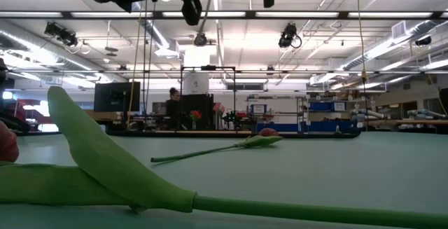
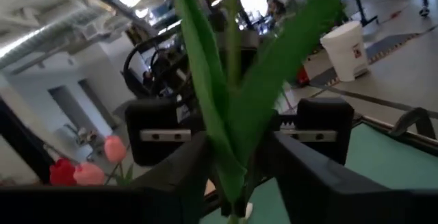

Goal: Sort flowers into vase by color
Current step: Put the top white tulip into the yellow transparent vase

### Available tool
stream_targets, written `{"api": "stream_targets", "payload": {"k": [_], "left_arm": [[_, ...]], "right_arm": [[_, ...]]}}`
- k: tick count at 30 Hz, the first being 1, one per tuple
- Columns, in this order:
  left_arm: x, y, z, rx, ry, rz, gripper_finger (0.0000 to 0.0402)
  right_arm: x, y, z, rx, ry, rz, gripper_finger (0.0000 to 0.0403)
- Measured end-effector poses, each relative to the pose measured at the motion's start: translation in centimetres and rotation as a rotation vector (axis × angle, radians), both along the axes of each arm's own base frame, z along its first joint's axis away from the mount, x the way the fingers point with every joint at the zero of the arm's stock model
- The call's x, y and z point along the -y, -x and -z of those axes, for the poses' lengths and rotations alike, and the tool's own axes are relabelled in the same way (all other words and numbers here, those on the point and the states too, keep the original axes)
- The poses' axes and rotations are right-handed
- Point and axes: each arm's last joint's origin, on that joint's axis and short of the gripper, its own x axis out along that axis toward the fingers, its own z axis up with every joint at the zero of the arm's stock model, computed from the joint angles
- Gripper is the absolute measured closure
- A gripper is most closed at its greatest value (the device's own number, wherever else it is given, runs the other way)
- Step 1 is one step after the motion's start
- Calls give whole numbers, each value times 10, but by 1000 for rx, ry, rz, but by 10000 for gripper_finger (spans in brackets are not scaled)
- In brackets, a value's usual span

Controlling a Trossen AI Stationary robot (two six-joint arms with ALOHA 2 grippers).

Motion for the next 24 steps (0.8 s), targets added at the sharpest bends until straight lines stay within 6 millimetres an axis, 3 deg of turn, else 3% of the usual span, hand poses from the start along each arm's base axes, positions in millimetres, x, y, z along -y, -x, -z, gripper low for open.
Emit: {"api": "stream_targets", "payload": {"k": [10, 13, 18, 24], "left_arm": [[0, 0, 1, -7, 4, 0, 401], [0, 0, 2, -16, 18, 0, 383], [-5, 2, 6, -74, 44, -18, 304], [-19, 10, 13, -181, 83, -57, 229]], "right_arm": [[-1, 0, 3, -48, 114, -32, 385], [-1, 0, 3, -57, 140, -31, 389], [-9, 1, 6, -124, 218, -1, 394], [-33, 22, 3, -270, 342, -9, 395]]}}
